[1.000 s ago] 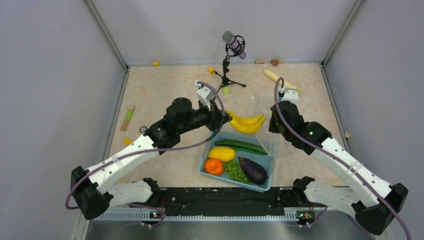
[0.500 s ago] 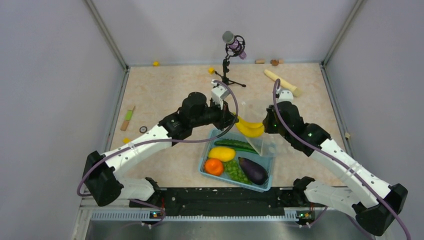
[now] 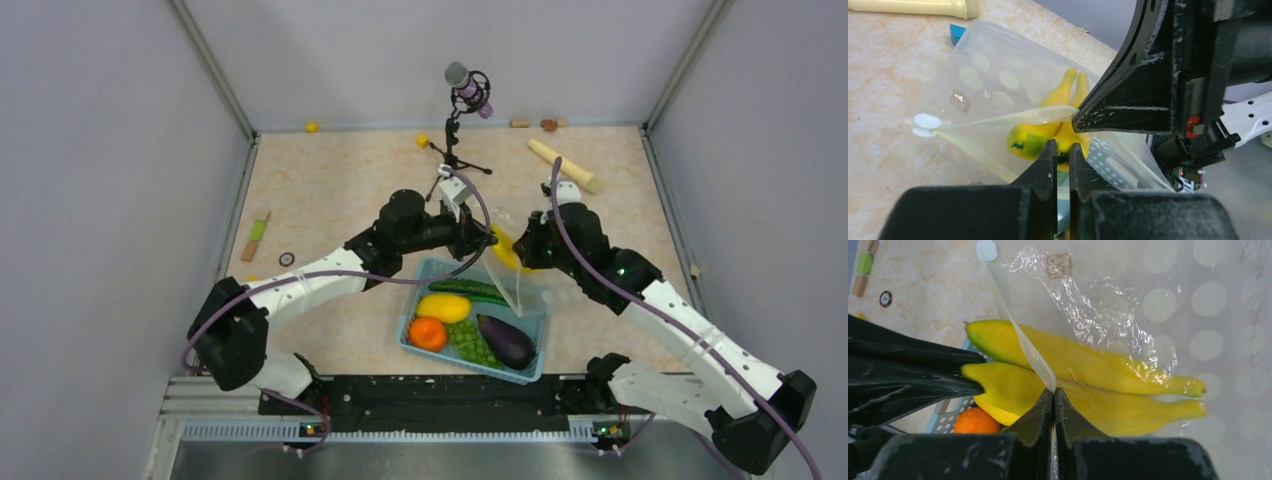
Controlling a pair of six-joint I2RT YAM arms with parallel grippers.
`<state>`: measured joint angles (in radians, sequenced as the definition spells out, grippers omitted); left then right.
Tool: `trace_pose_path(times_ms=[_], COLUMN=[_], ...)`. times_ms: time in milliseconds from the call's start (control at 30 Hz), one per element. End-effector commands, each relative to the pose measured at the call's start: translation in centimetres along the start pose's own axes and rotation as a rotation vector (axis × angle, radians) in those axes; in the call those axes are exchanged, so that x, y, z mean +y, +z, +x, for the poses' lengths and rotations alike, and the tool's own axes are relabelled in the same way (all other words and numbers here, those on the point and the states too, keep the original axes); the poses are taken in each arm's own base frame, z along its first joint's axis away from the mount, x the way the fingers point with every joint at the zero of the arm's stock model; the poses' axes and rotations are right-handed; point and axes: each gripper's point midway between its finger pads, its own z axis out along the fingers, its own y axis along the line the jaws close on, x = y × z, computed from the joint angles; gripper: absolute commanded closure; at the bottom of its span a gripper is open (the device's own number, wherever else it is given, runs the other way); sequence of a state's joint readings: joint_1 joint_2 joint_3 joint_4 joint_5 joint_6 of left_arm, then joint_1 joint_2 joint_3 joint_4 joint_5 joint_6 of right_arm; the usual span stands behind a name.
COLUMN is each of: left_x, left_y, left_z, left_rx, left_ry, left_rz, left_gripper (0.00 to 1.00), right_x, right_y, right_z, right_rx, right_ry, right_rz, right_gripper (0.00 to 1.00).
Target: Place the food in the zip-top bag and seal the zipper
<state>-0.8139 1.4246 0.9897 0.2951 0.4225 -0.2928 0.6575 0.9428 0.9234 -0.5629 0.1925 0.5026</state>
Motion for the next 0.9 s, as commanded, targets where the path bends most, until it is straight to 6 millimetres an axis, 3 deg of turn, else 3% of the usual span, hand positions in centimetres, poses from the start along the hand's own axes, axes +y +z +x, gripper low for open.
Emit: trace_pose_path(times_ms=[0, 400, 433, 567, 633, 733, 800, 867], left_x=[-1.7, -0.2, -0.2, 0.1, 0.0, -0.5, -0.7, -0.7], left_y=[1.2, 3.2, 3.4, 3.5, 3.2, 2.3, 1.5, 0.7], left_z=[-2.5, -1.2, -1.2, -1.1, -1.2, -1.5, -1.5, -1.4], left_rx=[-0.101, -0.125, -0.119, -0.099, -0.092, -0.076, -0.067, -0.063], left_ry=[0.085, 0.131, 0.123, 0.096, 0.081, 0.058, 0.048, 0.043], left_rz=[0.110, 0.080, 0.083, 0.063, 0.055, 0.045, 0.038, 0.018], left_gripper=[1.00, 1.00, 0.96, 0.58, 0.48, 0.37, 0.18, 0.10], right_x=[2.5, 3.9, 4.0, 3.3, 2.2, -1.5, -3.8, -4.9], right_y=[-0.6, -1.9, -1.9, -1.8, -1.6, -1.1, -1.1, -1.3], right_z=[-1.1, -2.2, -2.2, -2.3, -2.3, -2.7, -3.0, -3.3], right_rx=[-0.029, -0.051, -0.048, -0.052, -0.063, -0.114, -0.146, -0.167], right_ry=[0.053, 0.124, 0.129, 0.145, 0.145, 0.126, 0.123, 0.121], right_rz=[-0.128, -0.247, -0.256, -0.235, -0.182, 0.010, 0.131, 0.187], right_gripper=[1.00, 1.00, 1.00, 1.00, 1.00, 1.00, 1.00, 1.00])
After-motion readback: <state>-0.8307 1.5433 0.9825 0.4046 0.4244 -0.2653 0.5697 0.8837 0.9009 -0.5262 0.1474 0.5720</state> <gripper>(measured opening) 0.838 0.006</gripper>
